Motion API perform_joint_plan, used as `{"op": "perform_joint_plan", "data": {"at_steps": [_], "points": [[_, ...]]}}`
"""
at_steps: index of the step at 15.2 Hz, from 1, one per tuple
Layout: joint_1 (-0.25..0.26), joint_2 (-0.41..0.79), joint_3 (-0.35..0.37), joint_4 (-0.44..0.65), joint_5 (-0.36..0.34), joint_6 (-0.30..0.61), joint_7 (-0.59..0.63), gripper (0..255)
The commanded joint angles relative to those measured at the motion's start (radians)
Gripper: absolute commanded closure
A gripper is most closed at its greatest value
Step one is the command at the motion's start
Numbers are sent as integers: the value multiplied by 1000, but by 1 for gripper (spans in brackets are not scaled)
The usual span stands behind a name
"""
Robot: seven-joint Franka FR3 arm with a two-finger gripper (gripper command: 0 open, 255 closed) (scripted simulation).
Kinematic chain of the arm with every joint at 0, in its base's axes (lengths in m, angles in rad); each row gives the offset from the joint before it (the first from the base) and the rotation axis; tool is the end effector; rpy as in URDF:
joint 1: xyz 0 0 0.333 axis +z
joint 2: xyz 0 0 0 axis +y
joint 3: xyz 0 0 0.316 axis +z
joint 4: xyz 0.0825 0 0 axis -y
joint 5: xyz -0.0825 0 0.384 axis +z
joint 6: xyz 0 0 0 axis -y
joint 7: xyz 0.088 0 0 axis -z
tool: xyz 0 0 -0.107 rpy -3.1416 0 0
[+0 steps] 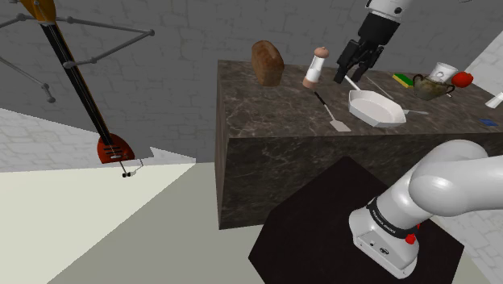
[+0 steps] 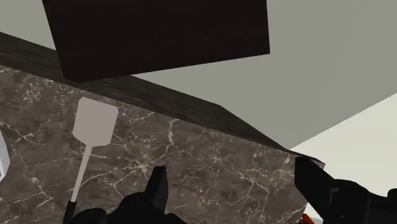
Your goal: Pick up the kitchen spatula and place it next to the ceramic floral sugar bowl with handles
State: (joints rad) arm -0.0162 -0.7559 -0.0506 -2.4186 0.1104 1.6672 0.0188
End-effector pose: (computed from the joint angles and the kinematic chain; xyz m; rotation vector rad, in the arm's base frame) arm 0.3216 -0.0142 0.5605 -2.9945 0.1233 -0.0092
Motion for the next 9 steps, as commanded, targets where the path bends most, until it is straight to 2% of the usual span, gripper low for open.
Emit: {"op": "perform_joint_plan", "data": {"at_steps": [1,9], "points": [[0,0,0,0,0,0,0,0],[-87,140,-45,-85,-74,244,20,0]]}}
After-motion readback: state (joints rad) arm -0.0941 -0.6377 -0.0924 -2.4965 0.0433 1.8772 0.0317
